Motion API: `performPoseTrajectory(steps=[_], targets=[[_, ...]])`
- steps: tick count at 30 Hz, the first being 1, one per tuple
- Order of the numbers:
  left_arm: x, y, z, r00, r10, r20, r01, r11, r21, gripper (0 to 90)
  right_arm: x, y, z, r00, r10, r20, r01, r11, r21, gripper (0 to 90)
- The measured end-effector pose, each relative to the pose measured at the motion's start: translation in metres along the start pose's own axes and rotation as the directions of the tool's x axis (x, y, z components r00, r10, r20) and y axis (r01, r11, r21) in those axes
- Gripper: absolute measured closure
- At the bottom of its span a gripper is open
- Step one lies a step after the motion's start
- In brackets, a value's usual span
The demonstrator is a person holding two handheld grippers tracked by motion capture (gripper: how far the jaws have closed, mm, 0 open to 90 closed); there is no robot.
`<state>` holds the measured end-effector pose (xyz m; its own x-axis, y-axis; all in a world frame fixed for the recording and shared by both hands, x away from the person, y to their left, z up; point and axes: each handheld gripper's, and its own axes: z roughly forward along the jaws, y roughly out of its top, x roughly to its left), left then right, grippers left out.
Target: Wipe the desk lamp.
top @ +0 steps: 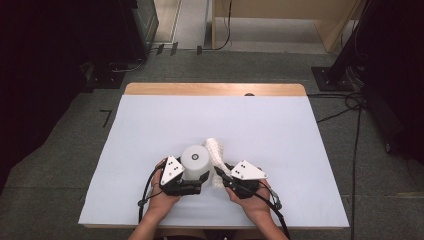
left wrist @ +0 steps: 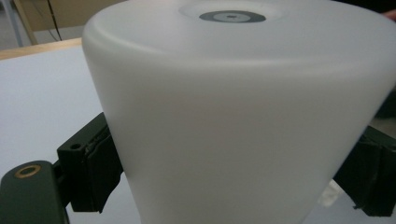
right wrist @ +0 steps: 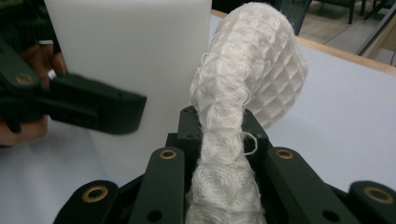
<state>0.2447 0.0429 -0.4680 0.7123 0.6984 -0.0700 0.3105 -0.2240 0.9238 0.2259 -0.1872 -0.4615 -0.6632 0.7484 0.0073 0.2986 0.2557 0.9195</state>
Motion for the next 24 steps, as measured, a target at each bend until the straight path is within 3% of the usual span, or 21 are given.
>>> performPoseTrajectory(steps=[5, 9, 13, 19, 22, 24], targets=[[0.001, 0.002, -0.004, 1.0000, -0.007, -0.003, 0.007, 0.9997, -0.025, 8.4, -0.001, 0.002, -0.002, 1.0000, -0.001, -0.008, 0.000, 1.000, -0.018, 75.7], [0.004, 0.005, -0.009, 0.9997, -0.021, -0.009, 0.020, 0.9982, -0.057, 8.4, -0.001, -0.007, 0.007, 0.9996, 0.012, -0.027, -0.011, 0.999, 0.034, 75.7], [0.005, 0.003, -0.007, 0.9998, -0.020, -0.011, 0.019, 0.9988, -0.044, 8.4, 0.000, -0.010, 0.011, 0.9993, 0.018, -0.031, -0.016, 0.998, 0.066, 75.8], [0.003, -0.006, 0.003, 0.9978, 0.041, -0.053, -0.041, 0.9991, -0.010, 8.4, -0.001, -0.005, 0.007, 0.9998, 0.017, -0.009, -0.016, 0.999, 0.031, 75.7], [0.002, -0.010, 0.006, 0.9924, 0.091, -0.083, -0.090, 0.9958, 0.016, 8.4, -0.005, -0.007, 0.006, 0.9994, 0.035, 0.007, -0.035, 0.999, 0.037, 75.7], [0.002, -0.011, 0.007, 0.9923, 0.094, -0.080, -0.094, 0.9956, 0.007, 8.3, -0.007, -0.009, 0.007, 0.9990, 0.042, 0.017, -0.043, 0.998, 0.043, 75.7]])
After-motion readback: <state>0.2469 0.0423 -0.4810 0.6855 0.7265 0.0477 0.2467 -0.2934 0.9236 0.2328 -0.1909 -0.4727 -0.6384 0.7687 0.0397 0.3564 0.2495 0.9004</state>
